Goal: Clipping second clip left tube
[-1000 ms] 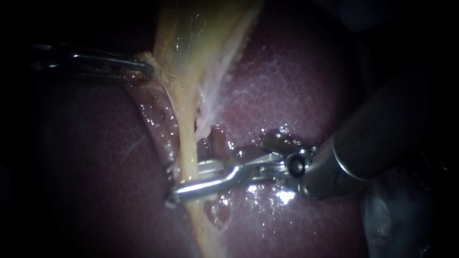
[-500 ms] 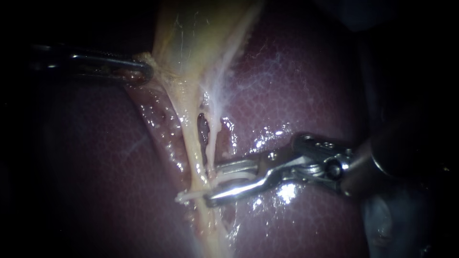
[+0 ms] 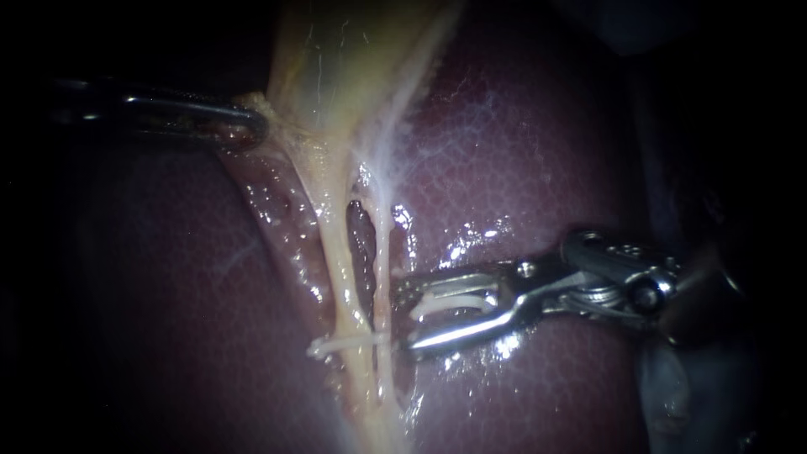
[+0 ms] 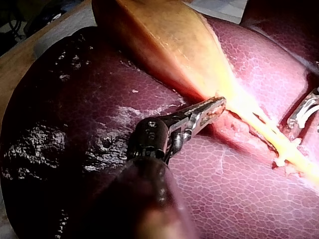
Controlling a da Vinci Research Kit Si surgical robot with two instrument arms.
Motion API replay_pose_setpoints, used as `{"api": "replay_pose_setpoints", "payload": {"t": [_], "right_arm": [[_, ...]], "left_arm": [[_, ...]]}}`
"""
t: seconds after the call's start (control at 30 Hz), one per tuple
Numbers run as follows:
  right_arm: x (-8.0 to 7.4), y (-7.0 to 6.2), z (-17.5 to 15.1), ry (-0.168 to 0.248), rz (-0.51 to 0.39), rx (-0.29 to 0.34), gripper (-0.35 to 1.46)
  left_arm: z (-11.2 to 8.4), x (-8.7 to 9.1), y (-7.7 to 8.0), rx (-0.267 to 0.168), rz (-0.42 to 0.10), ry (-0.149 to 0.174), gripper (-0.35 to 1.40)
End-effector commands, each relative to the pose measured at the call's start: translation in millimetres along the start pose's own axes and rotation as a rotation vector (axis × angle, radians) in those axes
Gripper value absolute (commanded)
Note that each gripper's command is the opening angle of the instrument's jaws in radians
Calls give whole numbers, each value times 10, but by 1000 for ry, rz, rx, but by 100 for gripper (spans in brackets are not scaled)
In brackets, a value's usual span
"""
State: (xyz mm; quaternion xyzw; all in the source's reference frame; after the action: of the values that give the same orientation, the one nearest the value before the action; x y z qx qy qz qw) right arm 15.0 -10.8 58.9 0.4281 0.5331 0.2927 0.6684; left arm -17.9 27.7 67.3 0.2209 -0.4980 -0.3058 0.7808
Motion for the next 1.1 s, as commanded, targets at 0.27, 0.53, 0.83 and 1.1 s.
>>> {"api": "replay_pose_setpoints", "payload": {"t": [0.27,0.53,0.83,1.1], "right_arm": [[17,-19,-4,15,0,13,50],[17,-13,16,24,-2,25,50],[1,7,33,17,4,28,50],[-13,26,44,10,24,29,50]], "left_arm": [[0,0,0,0,0,0,-35],[1,0,0,0,0,0,-35],[1,0,0,0,0,0,-35],[1,0,0,0,0,0,-35]]}}
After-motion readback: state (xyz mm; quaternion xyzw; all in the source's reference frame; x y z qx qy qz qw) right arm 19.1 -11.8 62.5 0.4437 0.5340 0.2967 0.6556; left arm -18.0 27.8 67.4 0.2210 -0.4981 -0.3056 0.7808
